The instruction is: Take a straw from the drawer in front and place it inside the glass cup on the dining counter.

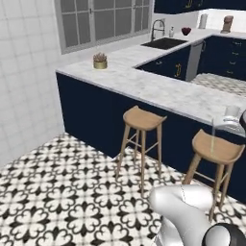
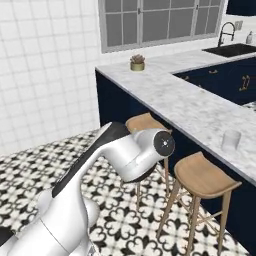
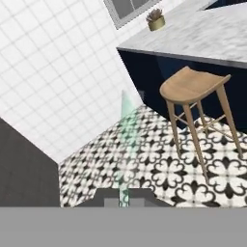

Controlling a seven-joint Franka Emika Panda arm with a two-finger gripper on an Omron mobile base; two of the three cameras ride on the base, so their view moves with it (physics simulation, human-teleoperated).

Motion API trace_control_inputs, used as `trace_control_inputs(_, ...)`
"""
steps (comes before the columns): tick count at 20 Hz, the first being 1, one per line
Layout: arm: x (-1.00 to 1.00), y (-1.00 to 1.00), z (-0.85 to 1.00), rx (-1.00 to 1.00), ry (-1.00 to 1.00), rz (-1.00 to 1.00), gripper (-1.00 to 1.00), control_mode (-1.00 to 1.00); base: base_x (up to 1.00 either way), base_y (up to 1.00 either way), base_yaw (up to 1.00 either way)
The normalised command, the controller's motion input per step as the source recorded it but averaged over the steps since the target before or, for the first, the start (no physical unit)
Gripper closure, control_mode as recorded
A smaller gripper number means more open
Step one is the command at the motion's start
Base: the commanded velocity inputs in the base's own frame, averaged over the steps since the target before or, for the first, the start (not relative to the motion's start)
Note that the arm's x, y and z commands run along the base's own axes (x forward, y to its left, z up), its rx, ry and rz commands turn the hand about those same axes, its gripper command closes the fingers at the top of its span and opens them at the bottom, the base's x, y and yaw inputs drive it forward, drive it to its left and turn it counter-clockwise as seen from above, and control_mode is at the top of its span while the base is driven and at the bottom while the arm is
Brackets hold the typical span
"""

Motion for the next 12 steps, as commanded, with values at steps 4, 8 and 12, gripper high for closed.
trace_control_inputs(4,0.00,0.00,0.00,0.00,0.00,0.00,1.00,1.00,0.98,0.40,-0.53)
trace_control_inputs(8,0.00,0.00,0.00,0.00,0.00,0.00,1.00,1.00,0.97,0.37,-0.55)
trace_control_inputs(12,0.00,0.00,0.00,0.00,0.00,0.00,1.00,1.00,0.91,0.25,-0.56)
